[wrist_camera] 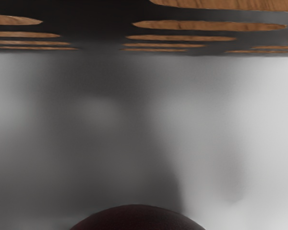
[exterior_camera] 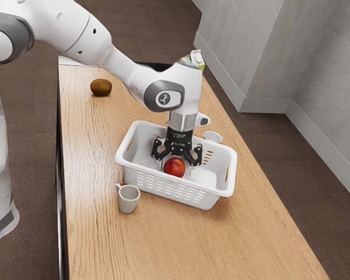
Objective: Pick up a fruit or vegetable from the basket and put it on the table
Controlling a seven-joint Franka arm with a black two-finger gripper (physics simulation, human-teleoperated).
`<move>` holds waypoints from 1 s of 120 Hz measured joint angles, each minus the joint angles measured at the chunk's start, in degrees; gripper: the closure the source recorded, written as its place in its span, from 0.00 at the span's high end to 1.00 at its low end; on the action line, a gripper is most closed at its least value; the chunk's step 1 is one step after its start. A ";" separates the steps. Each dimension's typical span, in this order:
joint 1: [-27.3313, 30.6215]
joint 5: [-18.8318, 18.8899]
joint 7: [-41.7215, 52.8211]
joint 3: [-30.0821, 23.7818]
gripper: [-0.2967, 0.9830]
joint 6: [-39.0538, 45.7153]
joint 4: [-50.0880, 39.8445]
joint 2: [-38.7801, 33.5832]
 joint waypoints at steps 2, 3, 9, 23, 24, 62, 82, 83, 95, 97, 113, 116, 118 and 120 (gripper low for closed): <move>0.01 0.00 0.01 0.00 0.76 0.00 0.00 0.05; 0.02 0.00 0.01 0.00 0.76 0.00 0.00 0.08; 0.03 -0.01 0.02 0.04 0.70 0.01 0.00 0.14; 0.14 0.17 -0.41 0.08 0.53 -0.02 0.07 -0.13; 0.14 0.19 -0.45 0.08 0.52 -0.02 0.08 -0.17; -3.49 3.63 -4.02 -0.06 0.51 -0.58 5.37 -7.93; -12.49 6.40 -7.55 -0.06 0.52 -1.23 20.22 -0.82; -12.89 6.47 -7.71 -0.06 0.51 -1.25 21.16 -0.08; -17.38 7.06 -9.39 -0.07 0.51 -1.42 32.97 9.75; -18.01 7.12 -9.63 -0.08 0.51 -1.44 34.98 11.48; -20.47 6.99 -11.61 -0.06 0.57 -1.49 42.05 18.28; -20.49 6.70 -12.06 -0.01 0.60 -1.48 42.14 18.40; -20.47 6.53 -12.34 0.01 0.62 -1.47 42.14 18.44; -20.46 6.38 -12.62 0.08 0.64 -1.46 42.11 18.46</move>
